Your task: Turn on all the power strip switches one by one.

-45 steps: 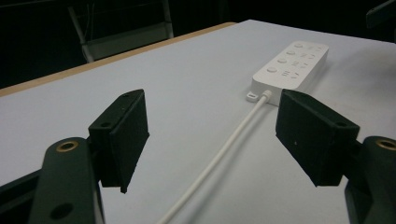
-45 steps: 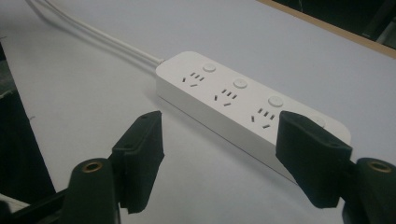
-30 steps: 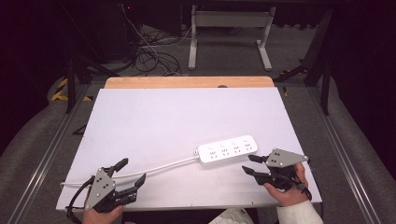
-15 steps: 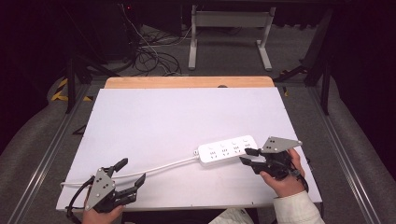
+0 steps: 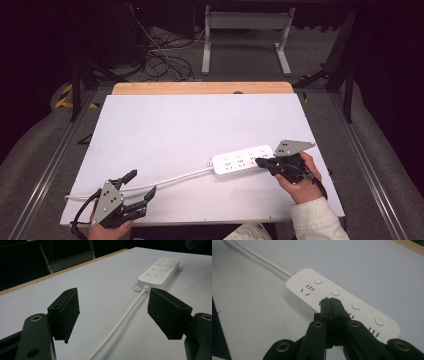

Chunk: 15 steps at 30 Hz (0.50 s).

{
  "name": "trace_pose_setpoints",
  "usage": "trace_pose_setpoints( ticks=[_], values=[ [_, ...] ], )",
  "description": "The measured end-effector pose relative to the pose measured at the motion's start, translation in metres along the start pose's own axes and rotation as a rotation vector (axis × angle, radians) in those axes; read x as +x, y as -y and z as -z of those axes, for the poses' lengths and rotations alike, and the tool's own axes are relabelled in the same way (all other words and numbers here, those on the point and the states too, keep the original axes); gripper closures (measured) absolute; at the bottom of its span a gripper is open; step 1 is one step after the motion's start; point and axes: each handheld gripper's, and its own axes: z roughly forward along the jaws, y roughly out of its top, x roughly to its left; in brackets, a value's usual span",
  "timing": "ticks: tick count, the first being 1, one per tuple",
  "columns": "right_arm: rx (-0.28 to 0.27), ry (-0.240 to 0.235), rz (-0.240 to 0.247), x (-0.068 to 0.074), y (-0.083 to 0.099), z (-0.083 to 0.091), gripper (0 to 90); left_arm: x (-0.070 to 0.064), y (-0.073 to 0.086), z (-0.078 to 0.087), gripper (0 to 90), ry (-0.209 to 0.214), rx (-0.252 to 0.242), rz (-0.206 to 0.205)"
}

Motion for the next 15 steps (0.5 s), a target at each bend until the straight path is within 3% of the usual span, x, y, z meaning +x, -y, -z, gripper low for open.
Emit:
trace_pose_setpoints(
  ticks=[4,9,15],
  values=[
    [0.056,0.04,-0.017,-0.004,-0.004,-0.003,90.0,0.0,0.0,0.0,26.1,-0.001,0.0,0.001],
    [0.086,0.043,-0.057,-0.012,-0.008,-0.007,90.0,-0.001,0.0,0.0,26.2,0.0,-0.001,0.007],
    [0.123,0.107,-0.099,-0.026,-0.008,-0.019,90.0,0.0,0.0,0.0,26.2,-0.002,0.0,0.001]
  ],
)
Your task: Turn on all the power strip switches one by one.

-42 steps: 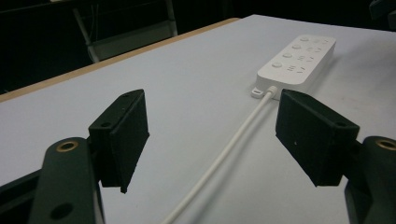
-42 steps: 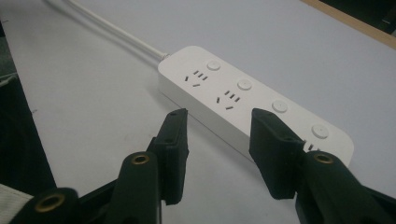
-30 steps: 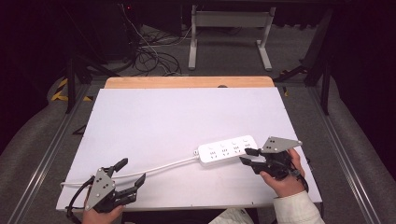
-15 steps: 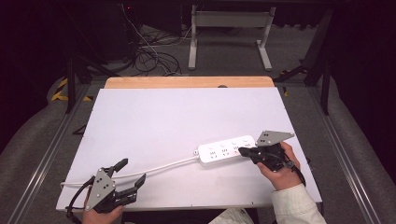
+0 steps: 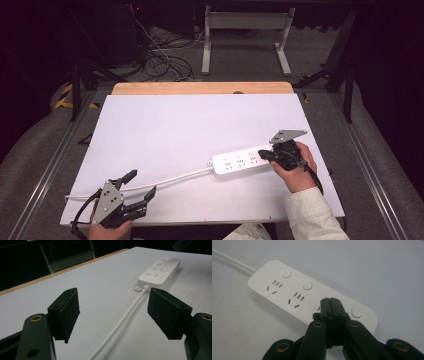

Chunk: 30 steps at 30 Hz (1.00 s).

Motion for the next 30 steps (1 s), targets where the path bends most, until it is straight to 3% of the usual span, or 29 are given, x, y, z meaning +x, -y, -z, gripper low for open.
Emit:
trace_pose_setpoints(
  ticks=[12,30],
  values=[
    [0.031,0.092,-0.022,-0.017,-0.001,-0.023,90.0,-0.001,0.0,-0.001,26.2,0.003,0.003,0.005],
    [0.027,0.124,-0.047,-0.03,0.006,-0.04,90.0,-0.001,0.0,-0.001,26.2,0.005,0.006,0.003]
  ],
)
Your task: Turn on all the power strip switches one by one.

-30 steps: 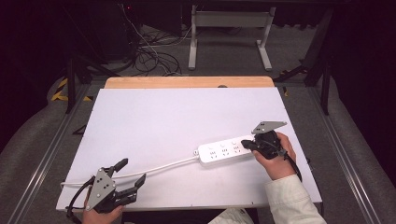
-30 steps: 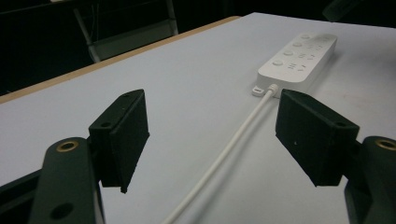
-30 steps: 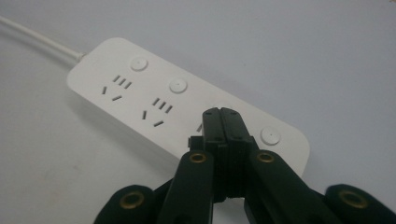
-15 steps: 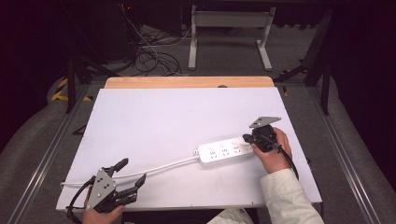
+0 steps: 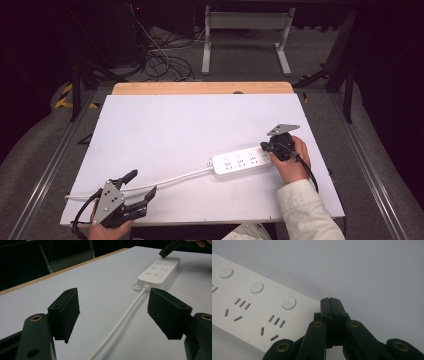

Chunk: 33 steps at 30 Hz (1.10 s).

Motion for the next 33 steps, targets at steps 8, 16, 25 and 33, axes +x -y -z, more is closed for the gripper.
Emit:
trace_pose_setpoints(
  ticks=[8,16,25,33],
  values=[
    [-0.008,-0.002,-0.003,-0.0002,0.0012,-0.0009,90.0,0.0003,0.0,0.0002,26.3,0.0,-0.003,-0.003],
    [-0.019,-0.019,-0.012,-0.0013,0.0027,-0.0026,90.0,-0.0002,0.0,0.0004,26.3,0.002,-0.003,-0.001],
    [-0.006,-0.007,-0.01,0.0004,0.0024,-0.0035,90.0,-0.0004,0.0,0.0006,26.3,0.003,-0.004,-0.004],
    [0.002,0.004,0.0,0.0022,0.0017,-0.0041,90.0,0.0007,-0.0002,0.0018,26.3,-0.002,-0.006,-0.004]
  ],
)
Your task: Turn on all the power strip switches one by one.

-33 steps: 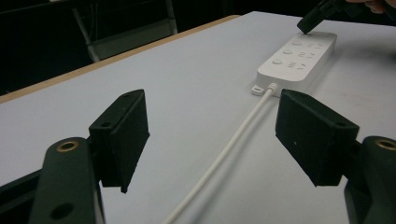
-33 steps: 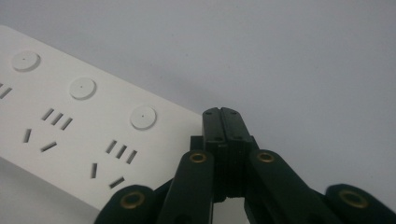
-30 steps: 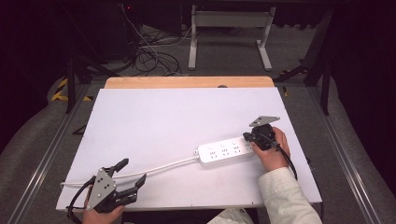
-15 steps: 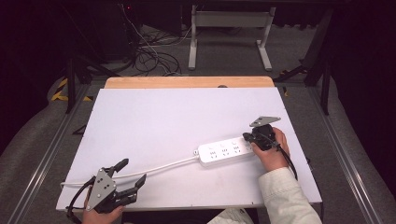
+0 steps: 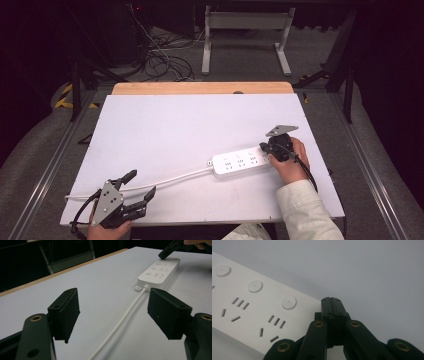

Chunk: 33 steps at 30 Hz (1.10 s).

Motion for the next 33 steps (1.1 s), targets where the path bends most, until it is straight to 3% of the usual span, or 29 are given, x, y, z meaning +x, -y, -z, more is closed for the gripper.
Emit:
trace_pose_setpoints(
  ticks=[25,30,33],
  values=[
    [0.002,0.037,0.011,0.0066,0.0006,-0.0026,90.0,0.0002,-0.0001,0.0003,26.3,-0.005,0.0,-0.001],
    [-0.012,0.037,-0.009,0.005,0.0011,-0.0018,90.0,0.0004,-0.0001,-0.0002,26.3,-0.007,0.003,-0.002],
    [-0.051,0.039,-0.025,0.003,0.0022,0.0051,90.0,0.0003,-0.0003,-0.0001,26.3,-0.006,-0.001,-0.002]
  ],
)
